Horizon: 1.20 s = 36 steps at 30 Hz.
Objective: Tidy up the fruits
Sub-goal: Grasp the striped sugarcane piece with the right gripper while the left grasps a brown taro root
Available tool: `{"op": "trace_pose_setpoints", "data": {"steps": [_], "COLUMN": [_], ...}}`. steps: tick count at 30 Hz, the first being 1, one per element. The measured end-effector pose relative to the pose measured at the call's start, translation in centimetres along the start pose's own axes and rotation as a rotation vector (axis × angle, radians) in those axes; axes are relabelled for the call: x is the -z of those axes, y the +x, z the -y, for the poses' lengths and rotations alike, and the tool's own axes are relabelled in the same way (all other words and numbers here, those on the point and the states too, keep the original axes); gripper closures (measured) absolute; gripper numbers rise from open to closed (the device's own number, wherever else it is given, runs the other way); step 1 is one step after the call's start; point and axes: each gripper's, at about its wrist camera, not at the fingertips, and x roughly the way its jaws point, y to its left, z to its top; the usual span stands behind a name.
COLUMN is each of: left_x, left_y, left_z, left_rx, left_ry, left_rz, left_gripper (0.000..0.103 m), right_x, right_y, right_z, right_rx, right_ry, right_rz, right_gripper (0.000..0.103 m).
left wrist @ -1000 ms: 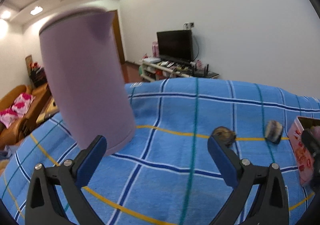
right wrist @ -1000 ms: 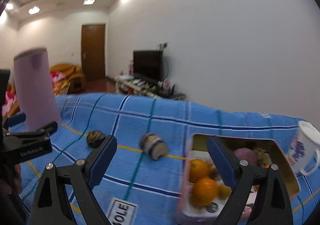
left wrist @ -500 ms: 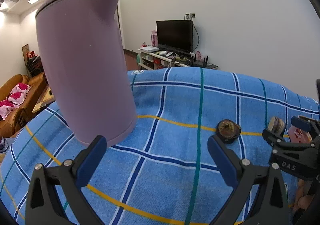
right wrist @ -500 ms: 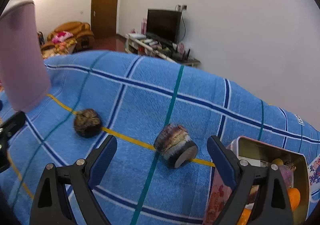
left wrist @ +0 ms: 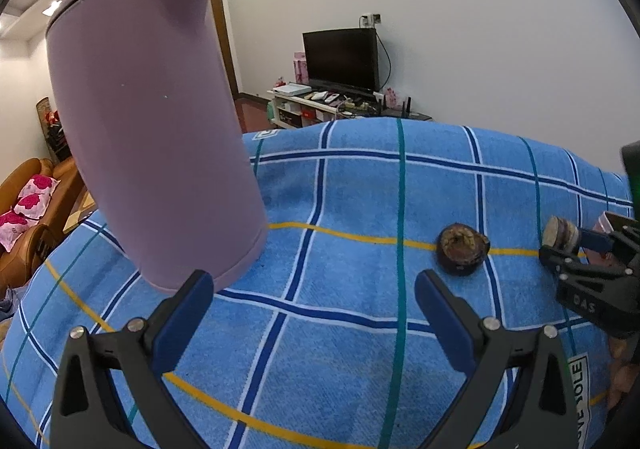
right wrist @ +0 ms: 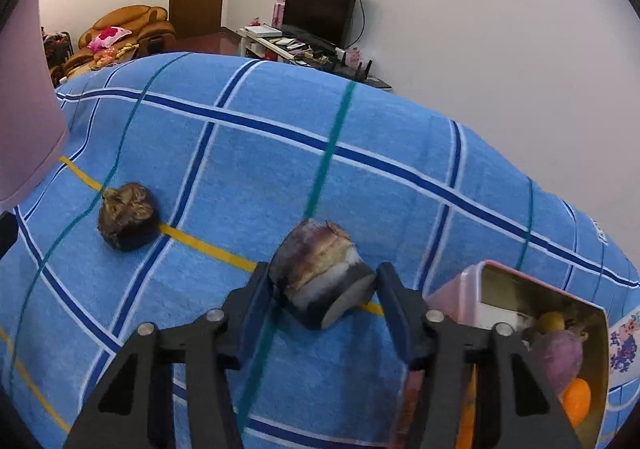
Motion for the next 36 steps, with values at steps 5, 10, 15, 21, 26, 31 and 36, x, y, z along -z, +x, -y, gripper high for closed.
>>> {"op": "trace_pose_setpoints", "data": {"steps": [5, 10, 15, 21, 26, 31, 36], "left_x": [0.0, 0.1, -0.2, -2.0, -3.2, -3.3, -3.1], "left_y": [0.0, -0.1, -0.4, 0.2, 2.7, 5.5, 7.1], "left_z": [0.0, 0.7, 2.2, 6.2, 9.2, 9.7, 9.1], "left_rx": [0.013, 0.062, 0.112, 0.158, 0.232, 0.247, 0.277], "left_ry": [0.003, 0.032, 0.069, 0.182, 0.211, 0.15, 0.091], "left_rz": [0.006, 0.012, -0.004, -0.031, -0.076, -0.12, -0.188], "left_gripper": [0.0, 0.0, 0.001, 0.001, 0.014, 0.029, 0.04], "right_x": [1.7, 3.6, 5.7, 5.7, 6.1, 6.1, 6.0], "right_y": [-3.1, -7.7, -10.6, -9.8, -9.7, -9.5, -9.6], "right_z": [0.5, 1.3, 1.9, 3.0, 3.9, 3.6, 2.9], "right_rx": [-0.073, -0.196, -0.174, -0.128, -0.137, -0.135, -0.134], "right_ry": [0.061, 0.15, 0.185, 0.218, 0.238, 0.236, 0.217], "right_rz": [0.086, 0.261, 0.366, 0.353, 0.343, 0.342, 0.338], "right_gripper": [0.048, 0.048, 0.048, 0.048, 0.048, 0.048, 0.048]}}
